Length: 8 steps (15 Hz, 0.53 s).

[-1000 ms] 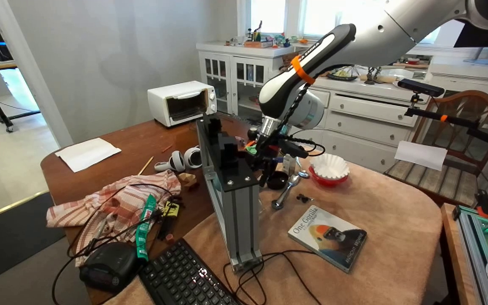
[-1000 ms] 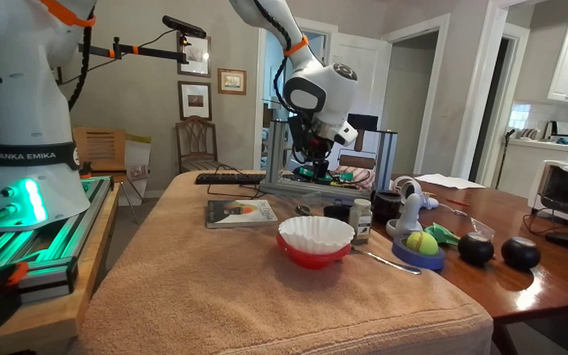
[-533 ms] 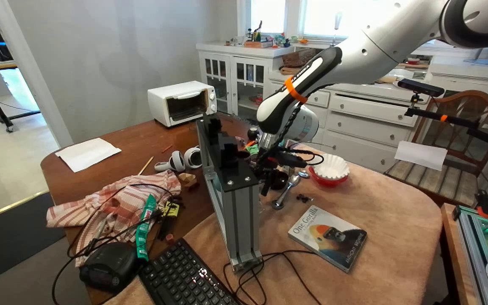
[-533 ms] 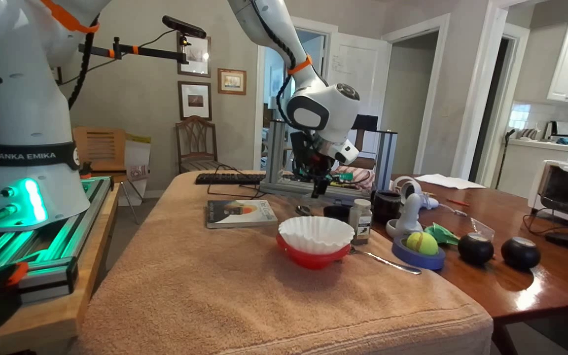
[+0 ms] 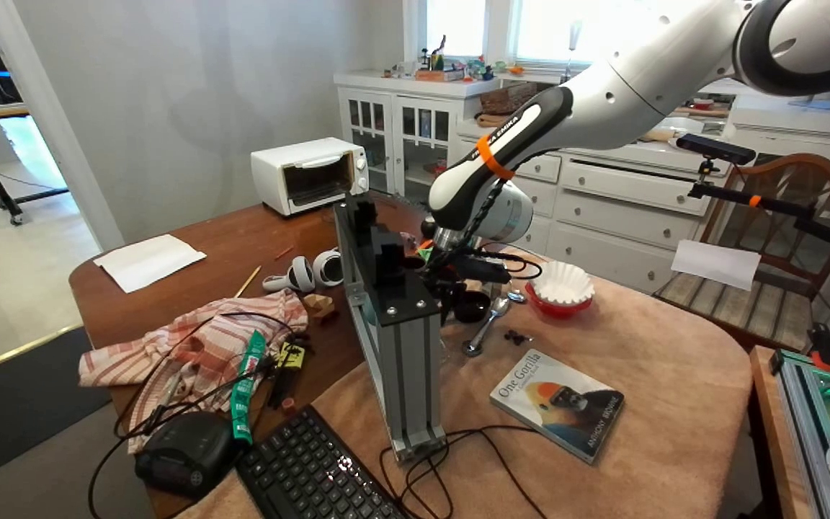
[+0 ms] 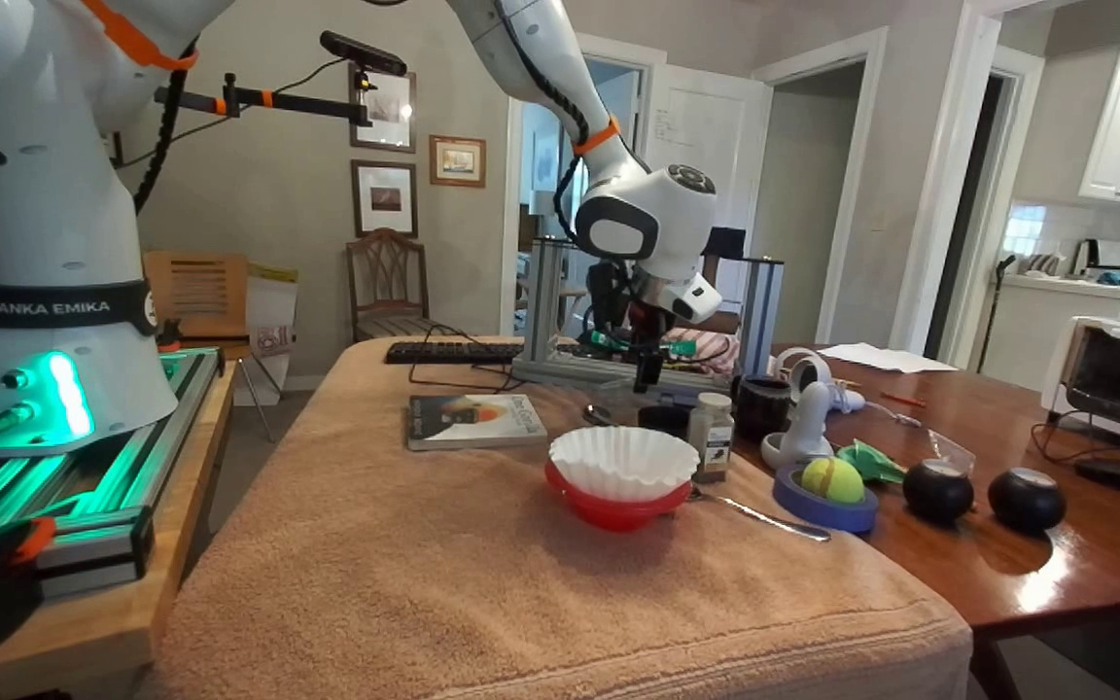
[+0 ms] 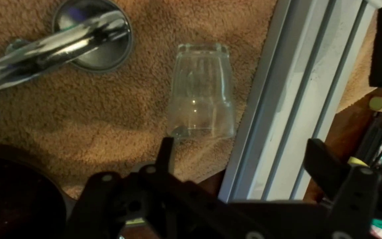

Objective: Move the glass cup to the right

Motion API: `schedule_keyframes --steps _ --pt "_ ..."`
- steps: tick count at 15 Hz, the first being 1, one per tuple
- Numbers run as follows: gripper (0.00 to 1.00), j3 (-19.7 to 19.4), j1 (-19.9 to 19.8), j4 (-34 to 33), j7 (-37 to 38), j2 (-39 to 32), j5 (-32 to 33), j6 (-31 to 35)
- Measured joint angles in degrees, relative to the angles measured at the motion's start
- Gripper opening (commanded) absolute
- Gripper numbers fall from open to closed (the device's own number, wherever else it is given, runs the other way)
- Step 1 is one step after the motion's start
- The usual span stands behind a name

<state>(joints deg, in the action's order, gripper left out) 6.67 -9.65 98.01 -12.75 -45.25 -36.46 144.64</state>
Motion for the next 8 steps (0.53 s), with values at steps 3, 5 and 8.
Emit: schedule_keyframes --steps 3,5,8 --pt "1.00 -0.6 0.2 -0.2 2.9 -0.8 2.8 0.0" --pt "1.00 -1.2 0.2 -0.3 4.6 -1.4 3.9 0.0" --pt "1.00 -1.3 0.1 -0.6 6.4 -2.2 4.5 0.0"
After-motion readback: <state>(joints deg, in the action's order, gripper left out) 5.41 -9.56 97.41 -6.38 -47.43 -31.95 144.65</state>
